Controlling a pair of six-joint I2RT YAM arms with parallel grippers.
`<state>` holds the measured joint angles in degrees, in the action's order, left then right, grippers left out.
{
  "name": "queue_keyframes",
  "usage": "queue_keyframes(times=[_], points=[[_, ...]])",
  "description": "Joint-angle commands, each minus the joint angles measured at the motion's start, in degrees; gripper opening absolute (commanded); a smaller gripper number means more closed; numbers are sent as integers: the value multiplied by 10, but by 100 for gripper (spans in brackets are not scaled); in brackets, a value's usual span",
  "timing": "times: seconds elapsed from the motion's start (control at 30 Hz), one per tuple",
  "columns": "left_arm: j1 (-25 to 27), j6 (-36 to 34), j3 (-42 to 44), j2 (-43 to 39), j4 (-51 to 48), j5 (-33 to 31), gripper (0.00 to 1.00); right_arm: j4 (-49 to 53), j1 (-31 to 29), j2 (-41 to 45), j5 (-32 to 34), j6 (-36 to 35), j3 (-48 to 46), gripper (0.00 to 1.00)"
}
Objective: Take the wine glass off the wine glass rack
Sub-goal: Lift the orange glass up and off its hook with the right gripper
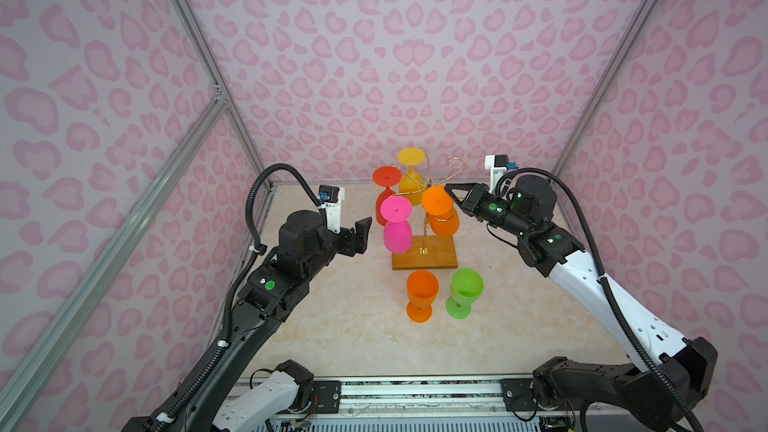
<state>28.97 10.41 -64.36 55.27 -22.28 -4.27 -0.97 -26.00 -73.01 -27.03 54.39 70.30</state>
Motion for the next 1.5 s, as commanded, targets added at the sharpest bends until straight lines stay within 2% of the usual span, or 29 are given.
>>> queue_keyframes(times=[0.0, 0.67, 1.0, 1.33, 1.47], points=[[-1, 0, 4, -2, 21, 8, 86, -20, 4, -1, 6, -2, 4, 0], [-6, 0, 3, 2, 27, 15, 86, 11, 58, 94, 14, 4, -49, 0], [-8, 0, -24, 23, 36, 32, 86, 61, 128, 182, 11, -2, -66, 0], [-9, 13, -70, 51, 63, 88, 86, 79, 186, 231, 12, -14, -36, 0], [-21, 32, -81, 57, 96, 150, 86, 39, 188, 236, 11, -9, -28, 0]])
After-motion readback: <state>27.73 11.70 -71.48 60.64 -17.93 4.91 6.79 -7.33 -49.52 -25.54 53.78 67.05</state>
